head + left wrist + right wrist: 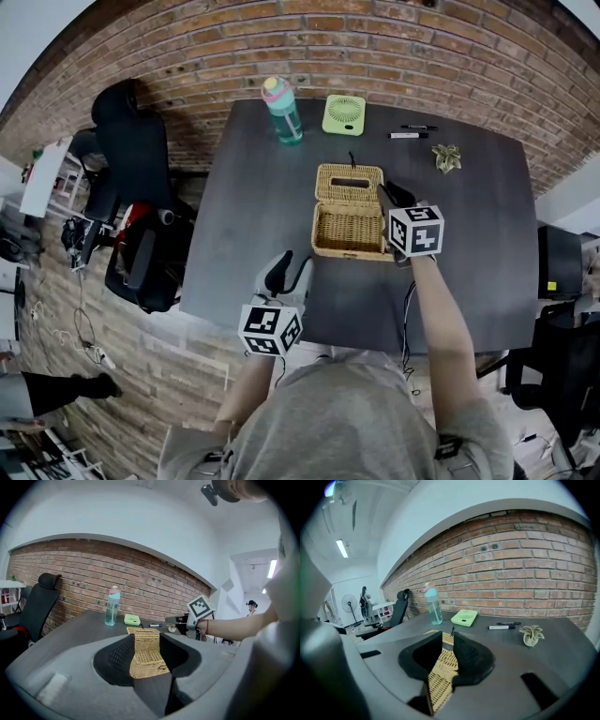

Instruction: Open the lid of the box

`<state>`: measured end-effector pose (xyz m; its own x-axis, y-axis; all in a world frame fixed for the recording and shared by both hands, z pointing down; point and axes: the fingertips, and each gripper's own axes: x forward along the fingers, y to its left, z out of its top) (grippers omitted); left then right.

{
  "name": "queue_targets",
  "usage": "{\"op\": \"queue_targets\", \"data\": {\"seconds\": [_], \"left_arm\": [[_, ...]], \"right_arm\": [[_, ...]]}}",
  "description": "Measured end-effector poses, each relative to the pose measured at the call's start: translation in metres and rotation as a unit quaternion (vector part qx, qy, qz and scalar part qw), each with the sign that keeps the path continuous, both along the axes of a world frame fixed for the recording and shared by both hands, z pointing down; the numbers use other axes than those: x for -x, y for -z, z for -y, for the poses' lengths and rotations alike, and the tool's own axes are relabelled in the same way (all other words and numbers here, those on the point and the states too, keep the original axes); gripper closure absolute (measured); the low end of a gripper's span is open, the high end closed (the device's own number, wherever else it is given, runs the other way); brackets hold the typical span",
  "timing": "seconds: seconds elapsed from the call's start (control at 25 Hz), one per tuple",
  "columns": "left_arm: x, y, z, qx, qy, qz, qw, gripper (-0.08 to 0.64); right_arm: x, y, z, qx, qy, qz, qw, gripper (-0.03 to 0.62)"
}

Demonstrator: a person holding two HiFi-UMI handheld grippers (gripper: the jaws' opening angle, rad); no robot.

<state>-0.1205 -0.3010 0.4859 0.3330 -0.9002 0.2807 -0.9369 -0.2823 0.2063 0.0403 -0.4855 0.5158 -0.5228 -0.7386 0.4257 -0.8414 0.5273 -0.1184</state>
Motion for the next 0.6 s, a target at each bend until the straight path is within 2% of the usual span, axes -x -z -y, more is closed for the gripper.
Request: {"op": "queue_targets", "data": {"seconds": [0.4, 0.6], "left_arm": [[-0.006, 0.004, -0.051, -0.02, -0.006, 0.009, 0.9997, 0.44], [-0.008, 0.007, -0.082, -0.028, -0.008, 0.005, 0.9996, 0.451]], "right_arm": [[-0.002, 0.022, -0.094, -0.042, -0.008, 0.004, 0.999, 0.565], [-0.002, 0.031, -0.145, -0.056, -0.014, 0.021, 0.998, 0.582]]}}
